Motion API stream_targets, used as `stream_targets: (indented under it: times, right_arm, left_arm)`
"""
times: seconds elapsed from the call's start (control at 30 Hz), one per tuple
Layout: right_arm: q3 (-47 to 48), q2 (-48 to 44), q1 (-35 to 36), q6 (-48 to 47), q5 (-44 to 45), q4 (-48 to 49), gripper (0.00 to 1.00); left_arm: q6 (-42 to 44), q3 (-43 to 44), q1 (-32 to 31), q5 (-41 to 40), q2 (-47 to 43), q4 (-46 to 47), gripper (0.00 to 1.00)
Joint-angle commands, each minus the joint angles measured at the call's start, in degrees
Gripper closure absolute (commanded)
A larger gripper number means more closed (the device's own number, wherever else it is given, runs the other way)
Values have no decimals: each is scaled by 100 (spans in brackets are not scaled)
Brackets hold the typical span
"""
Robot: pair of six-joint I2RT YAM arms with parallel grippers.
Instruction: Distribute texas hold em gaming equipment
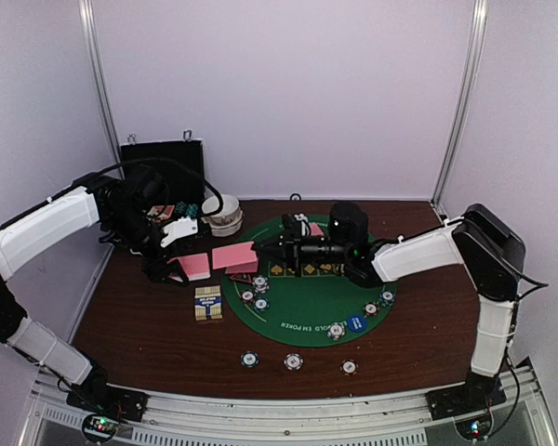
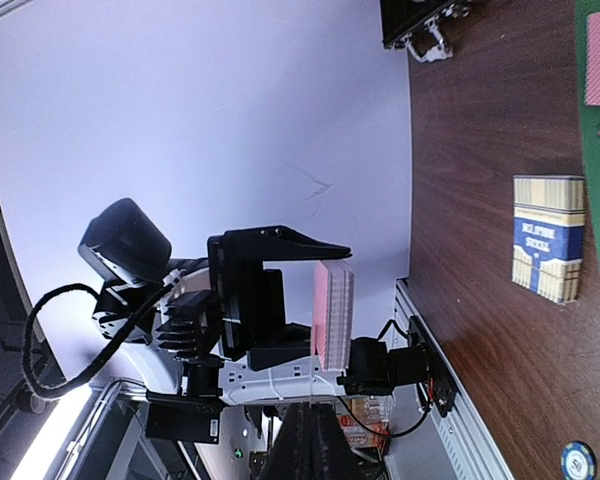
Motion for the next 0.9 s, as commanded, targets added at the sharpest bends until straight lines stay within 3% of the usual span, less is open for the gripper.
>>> stream_targets:
  times: [0.0,0.23,0.4,0.53,0.73,0.87]
  right_arm:
    - [-667,-701,-411,-199,-35,95,100]
    - [-2153,-1530,-1297,-1216,-456,-1075,100]
    - [-2169,-2065,-1691,-2887,-572,-3750,100]
    - [-1950,-2192,-1888,-3884,-474,-5193,100]
    - [-1788,-2045,-1987,-4493,-418,-5919,100]
    - [-1744,-1865,-1991,-4629,-368,-5909,100]
  left_arm:
    - [130,-19,20,9,-124,119,100]
    - [131,16,20,28,-140,62,100]
    - [109,89,20,63,-130,8,100]
    - [111,121,20,78,-123,-25,100]
    - [103,168,20,73,-114,-59,100]
    - [103,165,20,85,-107,-56,100]
